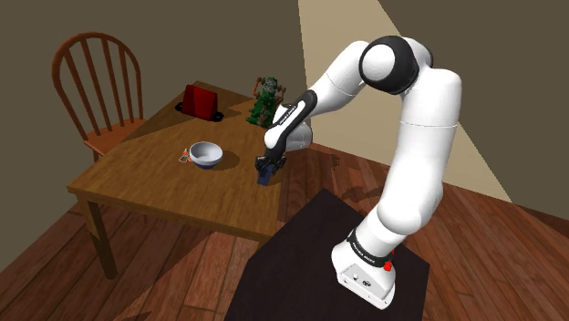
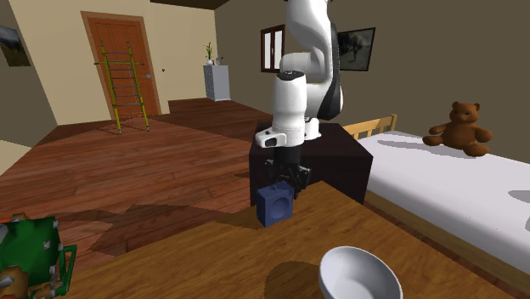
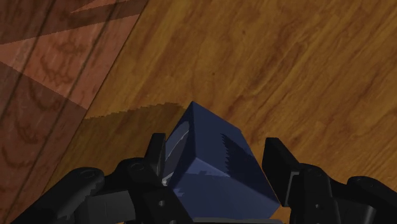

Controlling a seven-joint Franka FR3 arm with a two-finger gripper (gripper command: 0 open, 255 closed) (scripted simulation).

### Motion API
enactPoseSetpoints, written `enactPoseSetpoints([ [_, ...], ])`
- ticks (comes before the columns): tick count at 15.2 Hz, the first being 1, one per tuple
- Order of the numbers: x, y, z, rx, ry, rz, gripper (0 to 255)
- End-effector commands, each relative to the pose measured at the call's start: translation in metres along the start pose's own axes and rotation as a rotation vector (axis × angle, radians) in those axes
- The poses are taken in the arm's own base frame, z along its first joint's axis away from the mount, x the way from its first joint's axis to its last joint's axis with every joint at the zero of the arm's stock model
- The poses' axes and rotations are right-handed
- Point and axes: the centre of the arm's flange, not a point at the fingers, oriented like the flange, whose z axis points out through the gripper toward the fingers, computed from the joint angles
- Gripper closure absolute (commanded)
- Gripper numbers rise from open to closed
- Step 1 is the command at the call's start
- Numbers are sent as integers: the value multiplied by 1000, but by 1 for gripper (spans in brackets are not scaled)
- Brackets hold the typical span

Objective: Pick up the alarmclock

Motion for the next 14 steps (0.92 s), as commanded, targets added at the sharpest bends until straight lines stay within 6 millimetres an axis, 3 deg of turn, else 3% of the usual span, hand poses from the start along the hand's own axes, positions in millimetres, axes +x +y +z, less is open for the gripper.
enactPoseSetpoints([
  [1,-1,0,-10,0,0,0,255],
  [12,-1,0,-68,0,0,0,255],
  [14,-1,0,-69,0,0,0,255],
])
